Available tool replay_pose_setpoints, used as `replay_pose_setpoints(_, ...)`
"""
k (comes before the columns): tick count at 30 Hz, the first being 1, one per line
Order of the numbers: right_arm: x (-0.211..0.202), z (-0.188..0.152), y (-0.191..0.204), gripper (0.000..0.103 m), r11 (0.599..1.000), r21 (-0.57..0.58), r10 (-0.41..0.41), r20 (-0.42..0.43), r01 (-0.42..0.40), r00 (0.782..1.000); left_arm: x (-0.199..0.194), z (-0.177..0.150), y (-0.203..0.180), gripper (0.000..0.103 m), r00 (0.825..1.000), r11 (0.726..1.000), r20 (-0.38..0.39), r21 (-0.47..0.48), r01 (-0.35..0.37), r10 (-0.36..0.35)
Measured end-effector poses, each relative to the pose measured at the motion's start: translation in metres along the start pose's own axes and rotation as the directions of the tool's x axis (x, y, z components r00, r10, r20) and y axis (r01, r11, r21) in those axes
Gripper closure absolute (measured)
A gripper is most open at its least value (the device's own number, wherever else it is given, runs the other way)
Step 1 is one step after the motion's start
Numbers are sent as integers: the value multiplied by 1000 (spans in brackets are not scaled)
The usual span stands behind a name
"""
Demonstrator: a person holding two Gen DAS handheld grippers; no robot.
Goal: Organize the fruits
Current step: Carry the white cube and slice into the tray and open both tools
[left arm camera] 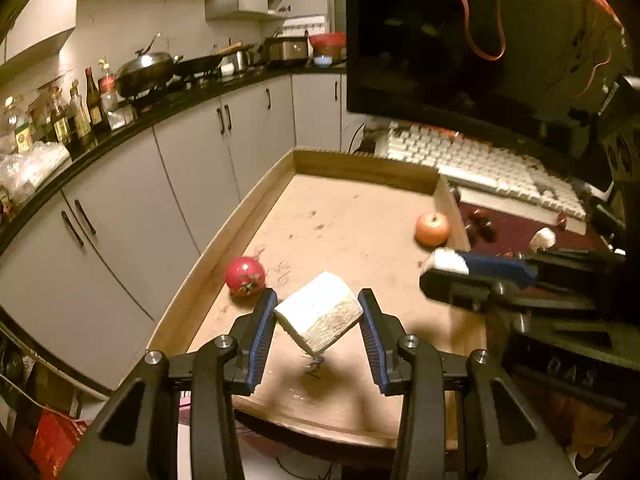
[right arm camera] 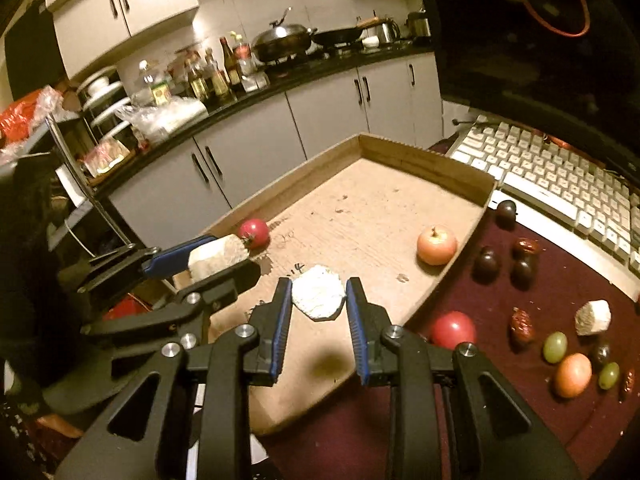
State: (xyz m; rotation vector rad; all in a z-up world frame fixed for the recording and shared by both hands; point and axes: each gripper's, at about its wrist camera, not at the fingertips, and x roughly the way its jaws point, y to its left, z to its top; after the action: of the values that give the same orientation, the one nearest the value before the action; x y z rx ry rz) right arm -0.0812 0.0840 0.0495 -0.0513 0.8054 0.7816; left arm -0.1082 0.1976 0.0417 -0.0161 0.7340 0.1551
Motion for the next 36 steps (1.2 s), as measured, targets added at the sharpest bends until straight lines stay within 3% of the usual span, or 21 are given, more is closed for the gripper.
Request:
replay_pose_setpoints(11,57,21,-29,74,993,96,-58,-103,68,993,29,1,-1,62,993,995,-69,33,-90,93)
replay_pose_setpoints(21,67,24,-32,74,989,124,-62,-161,82,985,48,4,1,61,965,979,-178,-33,-199,190)
replay_pose_setpoints(22,66,23,-32,74,989,130,-48,-167,70,985,48,4,1,60,963,977,-182,-41,-209,198)
replay_pose_setpoints(26,60,21,-33,73,988,154,10,-188,19,982,38,6,-6,38,958,969,-173,-50,-242,230)
replay_pose_setpoints(27,57,21,-33,73,987,163,20,-189,11,982,35,8,-7,37,960,969,-161,-51,-241,230)
replay_pose_setpoints(30,37,19,-44,63,978,207,54,-150,-22,987,20,14,-18,31,963,967,-117,-42,-250,243)
replay_pose_setpoints(36,-30,17,-74,62,967,253,10,8,-11,1000,-5,26,-52,28,974,975,-35,-5,-223,223)
